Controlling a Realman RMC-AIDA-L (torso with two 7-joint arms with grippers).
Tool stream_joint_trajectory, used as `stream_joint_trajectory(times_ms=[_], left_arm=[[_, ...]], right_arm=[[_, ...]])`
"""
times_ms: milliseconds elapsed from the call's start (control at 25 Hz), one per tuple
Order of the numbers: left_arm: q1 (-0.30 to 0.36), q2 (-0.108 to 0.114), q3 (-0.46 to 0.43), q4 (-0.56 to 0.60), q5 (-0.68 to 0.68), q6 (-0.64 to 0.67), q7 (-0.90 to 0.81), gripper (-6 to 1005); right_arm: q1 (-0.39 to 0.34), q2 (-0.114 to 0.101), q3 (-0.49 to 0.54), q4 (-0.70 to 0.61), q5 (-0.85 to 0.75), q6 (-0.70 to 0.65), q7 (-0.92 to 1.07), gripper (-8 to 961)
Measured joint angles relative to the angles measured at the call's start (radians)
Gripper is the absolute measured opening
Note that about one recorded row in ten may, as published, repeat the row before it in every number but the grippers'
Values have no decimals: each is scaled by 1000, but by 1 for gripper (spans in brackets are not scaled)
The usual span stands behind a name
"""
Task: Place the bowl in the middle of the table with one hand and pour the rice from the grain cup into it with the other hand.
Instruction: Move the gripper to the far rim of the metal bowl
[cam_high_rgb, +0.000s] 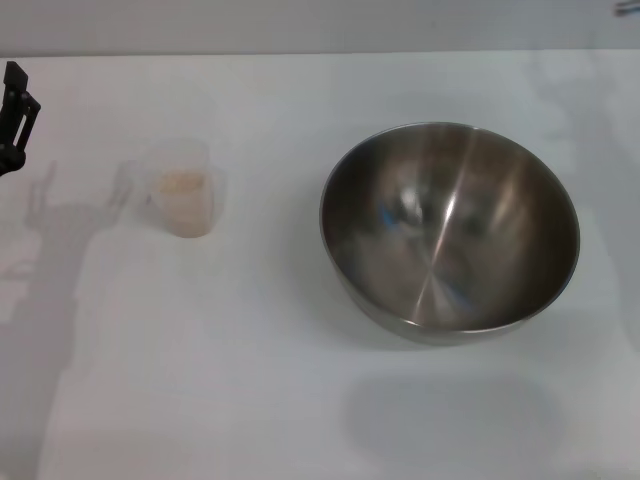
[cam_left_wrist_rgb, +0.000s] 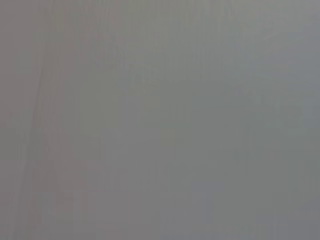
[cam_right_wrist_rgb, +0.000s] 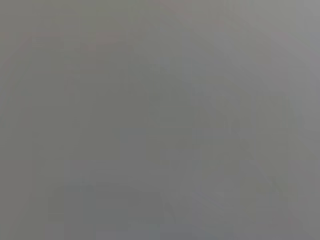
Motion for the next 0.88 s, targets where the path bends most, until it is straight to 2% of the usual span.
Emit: stream_joint_trajectory(times_ms=[120, 160, 200, 240, 280, 320, 360, 400, 480, 520, 560, 600, 720, 760, 800, 880], left_arm=[[0, 1, -3, 1, 0, 0, 0, 869], [0, 2, -5, 3, 0, 0, -2, 869], [0, 2, -5, 3, 0, 0, -2, 869], [0, 2, -6, 4, 0, 0, -2, 869], [0, 2, -7, 4, 0, 1, -2, 868], [0, 2, -7, 4, 0, 1, -2, 868], [0, 2, -7, 4, 0, 1, -2, 868], [0, 2, -7, 4, 0, 1, -2, 868], [0, 2, -7, 4, -1, 1, -2, 868], [-1, 2, -7, 5, -2, 1, -2, 868], [-3, 2, -7, 4, -4, 1, -3, 868], [-3, 2, -8, 4, -5, 1, -3, 868], [-2, 4, -14, 2, -5, 1, -4, 868], [1, 5, -20, 1, -6, 4, -4, 868], [1, 5, -20, 1, -6, 4, -4, 868], [4, 5, -21, 1, -7, 11, -4, 868]], right_arm=[[-20, 1, 6, -172, 0, 282, 43, 722], [-22, -3, 14, -270, 0, 484, 79, 721], [-22, -3, 14, -270, 0, 484, 79, 720], [-17, -5, 28, -362, 0, 682, 97, 719], [-17, -5, 28, -362, 0, 682, 97, 718], [-15, -6, 36, -401, 0, 778, 99, 717], [-13, -7, 61, -504, 0, 989, 99, 716], [-13, -7, 61, -504, 0, 989, 99, 715], [-13, -7, 91, -620, 0, 1195, 98, 713], [-12, -8, 112, -679, 0, 1312, 97, 712], [-1, -8, 166, -789, 0, 1540, 96, 711], [-1, -8, 166, -789, 0, 1540, 96, 710], [52, -8, 266, -900, 1, 1860, 98, 707], [93, -8, 341, -936, 8, 2035, 99, 706], [93, -8, 341, -936, 8, 2035, 99, 705], [149, -13, 436, -947, 21, 2228, 99, 703]])
